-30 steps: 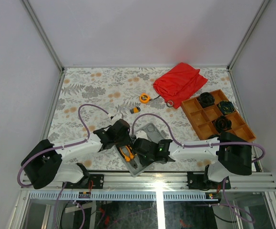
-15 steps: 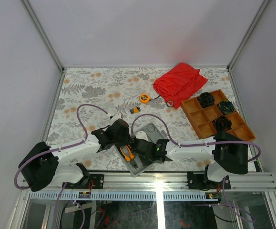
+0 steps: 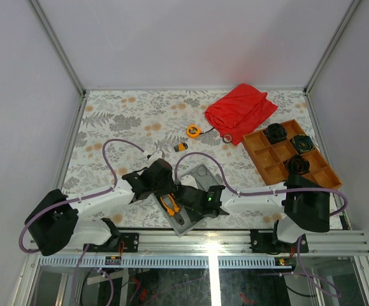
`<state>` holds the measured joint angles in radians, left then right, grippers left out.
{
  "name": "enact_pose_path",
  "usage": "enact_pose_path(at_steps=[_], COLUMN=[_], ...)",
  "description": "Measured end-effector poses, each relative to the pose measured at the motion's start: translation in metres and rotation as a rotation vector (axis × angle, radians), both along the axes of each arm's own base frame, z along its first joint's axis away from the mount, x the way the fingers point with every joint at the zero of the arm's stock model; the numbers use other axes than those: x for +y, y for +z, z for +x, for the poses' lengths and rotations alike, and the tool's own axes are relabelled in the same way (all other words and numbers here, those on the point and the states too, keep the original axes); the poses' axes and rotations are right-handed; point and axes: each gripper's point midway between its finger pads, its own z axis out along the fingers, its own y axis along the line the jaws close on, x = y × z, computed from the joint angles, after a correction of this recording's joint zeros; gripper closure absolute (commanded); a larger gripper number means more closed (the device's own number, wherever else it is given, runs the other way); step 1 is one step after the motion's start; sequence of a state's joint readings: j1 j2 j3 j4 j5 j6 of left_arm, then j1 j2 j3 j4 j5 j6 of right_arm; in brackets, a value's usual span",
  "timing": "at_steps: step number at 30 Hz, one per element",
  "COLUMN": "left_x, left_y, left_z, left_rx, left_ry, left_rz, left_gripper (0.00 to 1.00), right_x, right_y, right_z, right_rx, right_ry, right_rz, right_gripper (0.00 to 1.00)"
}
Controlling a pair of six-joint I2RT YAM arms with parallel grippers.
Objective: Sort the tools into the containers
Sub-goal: Adjust the screwdriver in the storage box.
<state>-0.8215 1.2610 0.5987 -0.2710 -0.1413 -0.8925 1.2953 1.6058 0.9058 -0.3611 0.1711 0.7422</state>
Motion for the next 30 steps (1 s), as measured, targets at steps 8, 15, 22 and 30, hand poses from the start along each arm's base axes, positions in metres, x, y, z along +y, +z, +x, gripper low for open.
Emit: enact_pose_path(at_steps=[8,15,22,30], left_x=[0.002,0.002,-0.001,-0.001], left_y=[0.011,0.030,0.028,0.009], left_z=[-0.001,-0.002,-0.004,-0.009], left_rx=[-0.012,-0.037,-0.022,0.028], left_ry=[0.002,0.028,0.042,0.037], left_rz=[-0.011,-0.063,-0.079,-0.034], left_gripper=[0.65,0.64,0.68,0.74], right_x=[0.000,0.000,0.001,0.001], right_y=[0.000,0.000,0.000,0.000], right_z=[-0.001,-0.001,-0.001,-0.001], right_rx=[0.004,0.004,0.005,0.005], right_ry=[0.003,0.003,0.003,0.003], right_rz=[0.000,0.000,0.003,0.004], right_gripper=[0.91,0.91,0.91,0.91])
